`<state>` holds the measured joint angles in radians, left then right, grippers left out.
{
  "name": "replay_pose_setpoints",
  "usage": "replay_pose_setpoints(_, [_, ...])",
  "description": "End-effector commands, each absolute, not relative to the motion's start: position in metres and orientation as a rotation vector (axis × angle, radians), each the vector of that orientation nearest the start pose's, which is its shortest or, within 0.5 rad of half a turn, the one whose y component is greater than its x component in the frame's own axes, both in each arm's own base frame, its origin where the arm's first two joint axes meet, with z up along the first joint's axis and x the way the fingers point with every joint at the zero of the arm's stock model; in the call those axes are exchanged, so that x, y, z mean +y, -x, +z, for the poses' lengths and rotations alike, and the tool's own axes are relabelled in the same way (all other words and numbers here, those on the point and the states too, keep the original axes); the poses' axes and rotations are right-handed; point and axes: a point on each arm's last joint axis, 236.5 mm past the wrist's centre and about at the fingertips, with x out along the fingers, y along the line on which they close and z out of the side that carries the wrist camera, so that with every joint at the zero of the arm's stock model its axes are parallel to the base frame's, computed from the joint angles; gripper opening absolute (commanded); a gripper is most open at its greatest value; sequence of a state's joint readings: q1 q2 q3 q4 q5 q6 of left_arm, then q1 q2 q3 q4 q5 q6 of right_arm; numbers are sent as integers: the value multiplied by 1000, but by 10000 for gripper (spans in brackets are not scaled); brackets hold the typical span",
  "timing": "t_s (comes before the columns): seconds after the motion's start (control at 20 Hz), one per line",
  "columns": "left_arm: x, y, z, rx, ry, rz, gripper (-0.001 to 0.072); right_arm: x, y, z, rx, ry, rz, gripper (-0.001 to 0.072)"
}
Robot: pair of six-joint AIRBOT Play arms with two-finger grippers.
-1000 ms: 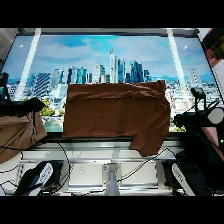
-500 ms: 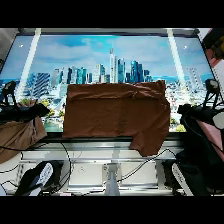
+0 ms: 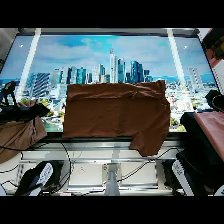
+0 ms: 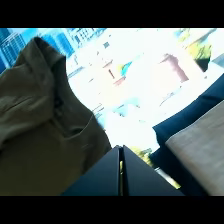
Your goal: Fold the clothes and pants, and hang the long-sleeved shirts on hangers.
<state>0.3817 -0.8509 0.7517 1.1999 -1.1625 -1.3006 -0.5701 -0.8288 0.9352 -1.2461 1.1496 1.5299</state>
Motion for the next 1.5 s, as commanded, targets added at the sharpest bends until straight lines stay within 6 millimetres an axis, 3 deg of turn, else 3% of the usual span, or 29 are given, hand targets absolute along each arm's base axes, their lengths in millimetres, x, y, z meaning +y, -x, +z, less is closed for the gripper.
replay_pose_setpoints(0.0, [30,-286,17,1140,329,-25,617,-11,-306,80,1048,-672,250,10])
replay_pose_setpoints(0.05, [31,-287,17,1136,329,-24,617,16,-294,74,1118,-635,414,11])
replay_pose_setpoints(0.1, [31,-287,17,1136,329,-24,617,20,-284,58,1189,-559,463,12])
replay_pose_setpoints(0.2, [31,-287,17,1135,329,-23,617,-23,-272,17,1321,-360,291,13])
replay_pose_setpoints(0.3, [31,-287,17,1135,329,-23,617,-66,-239,-6,1478,-290,81,19])
replay_pose_setpoints(0.35, [31,-287,17,1135,329,-23,617,-72,-231,-12,1499,-313,45,107])
replay_pose_setpoints(0.4, [31,-287,17,1136,328,-23,617,-69,-227,-19,1500,-365,41,259])
replay_pose_setpoints(0.6, [31,-287,17,1136,328,-23,616,-33,-189,-61,1564,-482,142,280])
replay_pose_setpoints(0.75, [31,-287,17,1135,320,-27,617,-6,-171,-75,1572,-526,222,319])
replay_pose_setpoints(0.95, [31,-287,17,1135,320,-27,616,0,-169,-83,1542,-539,204,356])
replay_pose_setpoints(1.0, [31,-287,17,1135,320,-27,617,-1,-171,-87,1534,-554,180,449])
replay_pose_setpoints(1.05, [31,-287,17,1134,321,-27,617,-3,-172,-90,1527,-553,164,486])
replay_pose_setpoints(1.25, [32,-288,17,1131,321,-26,617,-8,-175,-102,1520,-550,133,488])
replay_pose_setpoints(1.45, [32,-288,17,1131,321,-26,617,1,-164,-115,1575,-564,191,482])
